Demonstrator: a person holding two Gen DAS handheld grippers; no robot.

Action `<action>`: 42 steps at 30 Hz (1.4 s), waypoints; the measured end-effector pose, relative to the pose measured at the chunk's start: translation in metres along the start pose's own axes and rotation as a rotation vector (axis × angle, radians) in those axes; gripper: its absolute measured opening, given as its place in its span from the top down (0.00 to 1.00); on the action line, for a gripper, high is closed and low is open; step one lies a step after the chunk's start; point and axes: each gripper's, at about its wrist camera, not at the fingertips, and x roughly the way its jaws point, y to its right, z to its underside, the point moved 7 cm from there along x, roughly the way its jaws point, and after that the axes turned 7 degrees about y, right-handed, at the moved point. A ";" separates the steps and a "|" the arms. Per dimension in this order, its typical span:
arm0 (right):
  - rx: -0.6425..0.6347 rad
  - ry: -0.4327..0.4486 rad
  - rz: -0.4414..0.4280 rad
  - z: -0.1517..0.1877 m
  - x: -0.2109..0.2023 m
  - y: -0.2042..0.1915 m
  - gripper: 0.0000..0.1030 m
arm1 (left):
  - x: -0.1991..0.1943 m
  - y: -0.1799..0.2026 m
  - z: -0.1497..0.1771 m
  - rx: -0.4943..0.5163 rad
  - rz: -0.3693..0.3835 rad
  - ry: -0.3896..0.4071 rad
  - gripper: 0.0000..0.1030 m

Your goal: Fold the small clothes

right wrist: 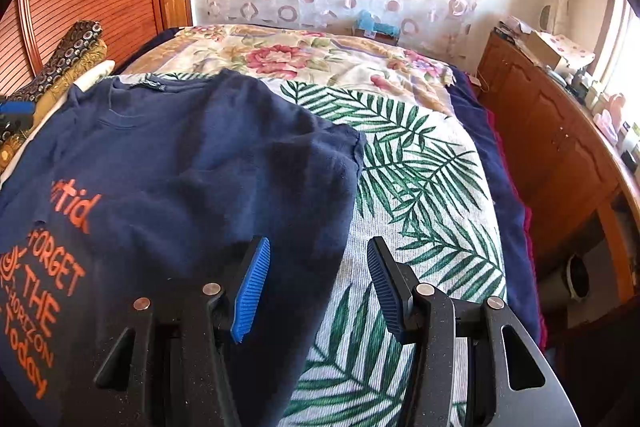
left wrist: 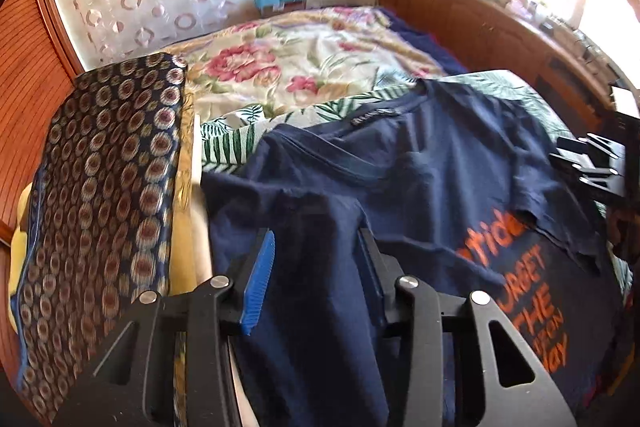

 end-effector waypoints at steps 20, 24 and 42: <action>0.057 -0.007 -0.058 0.001 0.004 0.010 0.43 | 0.055 -0.020 -0.004 -0.037 -0.005 -0.144 0.79; 0.049 -0.008 -0.069 0.002 0.003 0.007 0.38 | 0.049 -0.021 -0.004 0.007 -0.044 -0.137 0.95; 0.068 -0.003 -0.084 0.002 0.000 0.012 0.36 | -0.054 -0.088 -0.044 -0.057 -0.124 0.138 0.95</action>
